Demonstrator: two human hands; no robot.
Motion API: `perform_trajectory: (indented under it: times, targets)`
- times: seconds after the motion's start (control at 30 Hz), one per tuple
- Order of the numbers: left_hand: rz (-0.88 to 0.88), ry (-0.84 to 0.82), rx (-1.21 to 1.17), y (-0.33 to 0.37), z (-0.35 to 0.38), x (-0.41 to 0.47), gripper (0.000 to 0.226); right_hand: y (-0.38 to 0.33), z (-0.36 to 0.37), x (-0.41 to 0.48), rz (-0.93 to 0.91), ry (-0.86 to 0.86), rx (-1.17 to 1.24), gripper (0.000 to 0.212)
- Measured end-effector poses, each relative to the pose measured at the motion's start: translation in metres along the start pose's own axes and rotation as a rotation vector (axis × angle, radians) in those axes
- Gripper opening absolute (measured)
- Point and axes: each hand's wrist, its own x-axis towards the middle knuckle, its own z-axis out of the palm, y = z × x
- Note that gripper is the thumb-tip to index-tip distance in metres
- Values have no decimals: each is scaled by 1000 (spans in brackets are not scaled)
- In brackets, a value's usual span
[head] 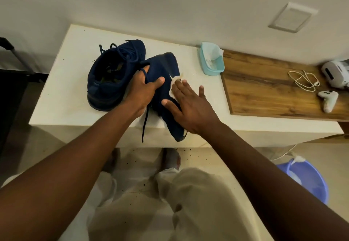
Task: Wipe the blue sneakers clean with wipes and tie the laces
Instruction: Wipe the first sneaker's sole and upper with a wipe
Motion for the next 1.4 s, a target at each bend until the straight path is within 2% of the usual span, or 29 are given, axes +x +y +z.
perform_trajectory:
  times: [0.13,0.23,0.43,0.6,0.9,1.1,1.23,1.4]
  targets:
    - [7,9,-1,1,0,-1,36,-11,6,-61,-64,33,-6,72]
    - [-10,-4,-28,-1,0,0,37,-12,16,-96,-42,22,-28,74]
    - [6,-43,-13,0,-1,-1,36,-8,14,-46,17,94,0,78]
    - [-27,-20,-43,-2,-2,0,39,-7,6,14,39,3,-29,82]
    - [-49,14,-44,-7,-4,1,41,-12,2,-72,-50,8,-40,80]
    - [-5,-55,-26,0,0,-1,34,-6,4,-24,-13,38,-36,84]
    - [-9,-35,-49,0,-2,-1,37,-5,1,10,-5,-11,-32,82]
    - [-19,-23,-39,-1,-1,0,39,2,2,-45,-81,18,-41,75]
